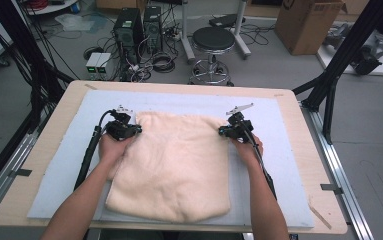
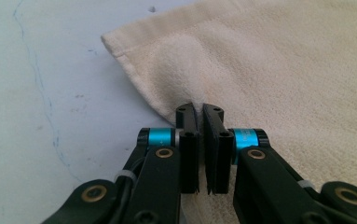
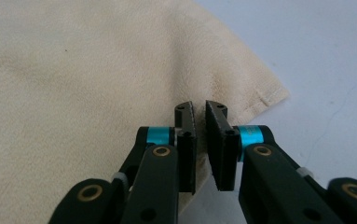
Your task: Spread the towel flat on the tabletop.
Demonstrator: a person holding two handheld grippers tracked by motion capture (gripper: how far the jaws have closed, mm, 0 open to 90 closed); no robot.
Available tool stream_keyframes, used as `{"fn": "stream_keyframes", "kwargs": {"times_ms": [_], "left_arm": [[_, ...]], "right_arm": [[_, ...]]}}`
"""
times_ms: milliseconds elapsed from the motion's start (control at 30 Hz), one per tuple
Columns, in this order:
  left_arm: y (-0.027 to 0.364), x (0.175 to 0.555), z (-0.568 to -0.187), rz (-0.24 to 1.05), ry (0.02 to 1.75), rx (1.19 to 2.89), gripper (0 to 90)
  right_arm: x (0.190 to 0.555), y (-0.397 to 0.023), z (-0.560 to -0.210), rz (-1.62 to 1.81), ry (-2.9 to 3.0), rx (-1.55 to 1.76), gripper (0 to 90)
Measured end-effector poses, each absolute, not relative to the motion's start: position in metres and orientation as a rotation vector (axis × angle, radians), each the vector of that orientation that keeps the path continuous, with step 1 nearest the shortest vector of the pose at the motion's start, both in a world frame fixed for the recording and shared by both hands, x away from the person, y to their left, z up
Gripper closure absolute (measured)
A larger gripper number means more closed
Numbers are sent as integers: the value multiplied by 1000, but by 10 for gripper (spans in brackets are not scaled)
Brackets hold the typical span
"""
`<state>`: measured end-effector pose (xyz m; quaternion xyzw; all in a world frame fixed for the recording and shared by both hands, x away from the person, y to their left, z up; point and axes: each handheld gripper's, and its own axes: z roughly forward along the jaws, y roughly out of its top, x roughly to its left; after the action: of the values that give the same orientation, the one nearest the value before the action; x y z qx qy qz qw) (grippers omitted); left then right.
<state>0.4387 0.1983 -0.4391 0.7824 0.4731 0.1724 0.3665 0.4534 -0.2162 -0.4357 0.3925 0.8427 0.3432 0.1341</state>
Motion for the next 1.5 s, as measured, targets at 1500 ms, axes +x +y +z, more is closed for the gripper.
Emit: {"fn": "stream_keyframes", "kwargs": {"times_ms": [1500], "left_arm": [[219,372,-379,506,906,1867,528]], "right_arm": [[391,-218,-370,1293,2367,917,515]]}}
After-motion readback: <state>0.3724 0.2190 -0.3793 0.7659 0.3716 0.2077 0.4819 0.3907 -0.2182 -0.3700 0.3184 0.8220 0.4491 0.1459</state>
